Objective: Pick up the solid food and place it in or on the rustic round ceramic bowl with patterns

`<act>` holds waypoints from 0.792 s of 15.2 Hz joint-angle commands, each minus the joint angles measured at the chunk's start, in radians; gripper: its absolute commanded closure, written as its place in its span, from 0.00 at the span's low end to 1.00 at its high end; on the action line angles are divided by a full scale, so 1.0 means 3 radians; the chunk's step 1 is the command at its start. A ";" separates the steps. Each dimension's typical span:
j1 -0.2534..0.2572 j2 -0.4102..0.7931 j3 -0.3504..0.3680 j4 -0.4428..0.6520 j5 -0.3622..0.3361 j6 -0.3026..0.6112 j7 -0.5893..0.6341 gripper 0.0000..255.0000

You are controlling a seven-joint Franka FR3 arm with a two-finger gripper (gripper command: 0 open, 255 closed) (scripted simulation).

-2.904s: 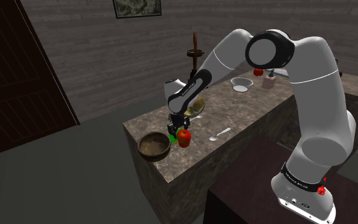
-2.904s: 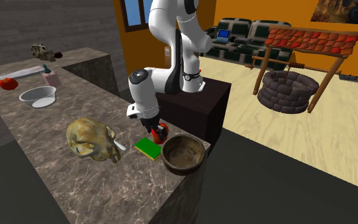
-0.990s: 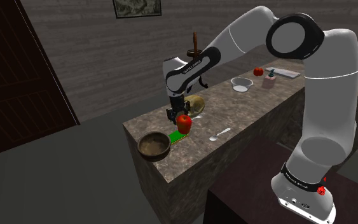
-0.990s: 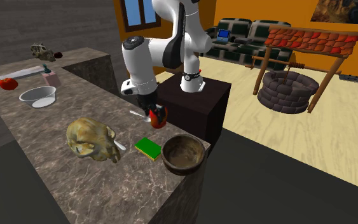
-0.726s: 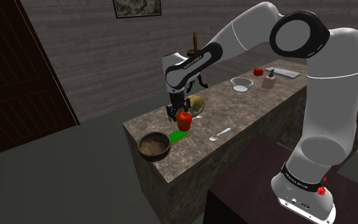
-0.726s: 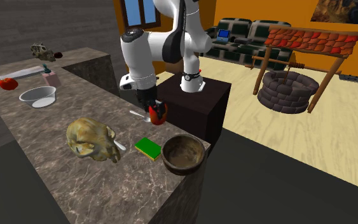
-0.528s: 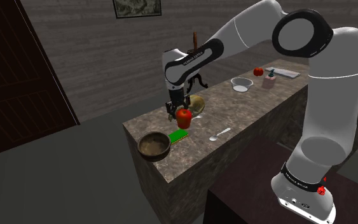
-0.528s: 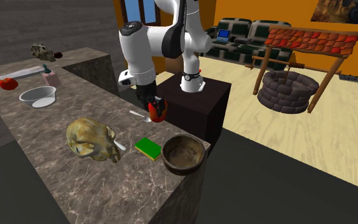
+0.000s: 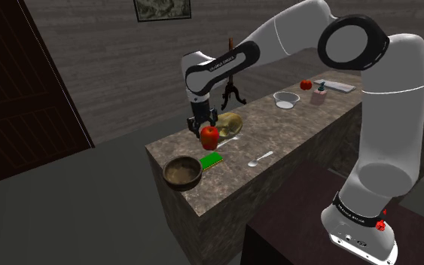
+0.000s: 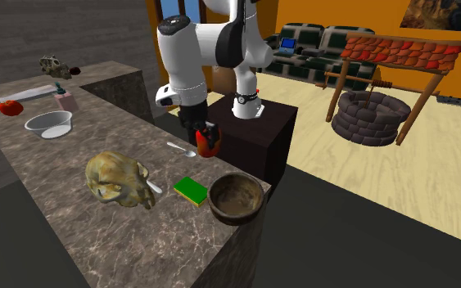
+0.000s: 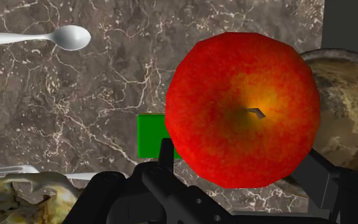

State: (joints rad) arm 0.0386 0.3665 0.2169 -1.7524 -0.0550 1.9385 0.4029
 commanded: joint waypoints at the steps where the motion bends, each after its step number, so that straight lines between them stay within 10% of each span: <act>1: 0.0102 0.0136 0.0037 0.0231 -0.0019 -0.0099 0.0133 1.00; 12: 0.0608 0.1028 0.0111 0.1630 -0.0152 -0.0608 0.0619 1.00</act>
State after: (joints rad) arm 0.2177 0.6643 0.2509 -1.2721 -0.0988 1.7540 0.5857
